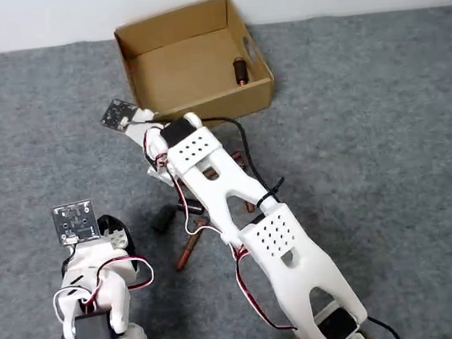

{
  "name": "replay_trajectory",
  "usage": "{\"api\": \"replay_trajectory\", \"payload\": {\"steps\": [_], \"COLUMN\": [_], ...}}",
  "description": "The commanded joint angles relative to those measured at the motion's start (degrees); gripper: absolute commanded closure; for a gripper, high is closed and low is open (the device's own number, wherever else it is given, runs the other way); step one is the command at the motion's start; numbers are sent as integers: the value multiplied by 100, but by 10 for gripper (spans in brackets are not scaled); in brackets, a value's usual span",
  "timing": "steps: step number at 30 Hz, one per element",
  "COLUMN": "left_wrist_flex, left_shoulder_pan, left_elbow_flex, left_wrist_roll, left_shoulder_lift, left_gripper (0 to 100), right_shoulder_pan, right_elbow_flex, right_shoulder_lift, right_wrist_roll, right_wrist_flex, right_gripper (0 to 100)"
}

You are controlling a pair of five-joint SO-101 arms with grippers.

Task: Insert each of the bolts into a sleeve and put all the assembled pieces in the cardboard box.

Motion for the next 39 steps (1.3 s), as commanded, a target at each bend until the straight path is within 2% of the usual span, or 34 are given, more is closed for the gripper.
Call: {"api": "replay_trajectory", "payload": {"steps": [1, 5, 8, 10, 14, 19, 29, 34, 39], "left_wrist_flex": [18, 18, 18, 18, 18, 18, 26, 62, 132], "left_shoulder_pan": [-9, -9, -9, -9, -9, -9, 18, 193, 264], "left_elbow_flex": [-31, -31, -31, -31, -31, -31, -31, -31, -84], "left_wrist_roll": [-35, -35, -35, -35, -35, -35, -26, -26, -62], "left_shoulder_lift": [0, 0, 0, 0, 0, 0, 0, -9, -62], "left_gripper": [995, 995, 995, 995, 995, 995, 995, 995, 994], "right_shoulder_pan": [-31, -31, -22, -4, -4, -22, 4, 154, 321], "right_elbow_flex": [-18, -18, -18, -18, -149, -800, -2655, -2910, -2558], "right_shoulder_lift": [66, 75, 75, 66, -84, -356, -462, -646, -1314], "right_wrist_roll": [185, 185, 193, 176, 149, -475, -1978, -2541, -2892], "right_wrist_flex": [-110, -101, -75, -57, 31, 602, 2589, 2695, 2703], "right_gripper": [853, 879, 998, 970, 990, 991, 991, 991, 991]}}
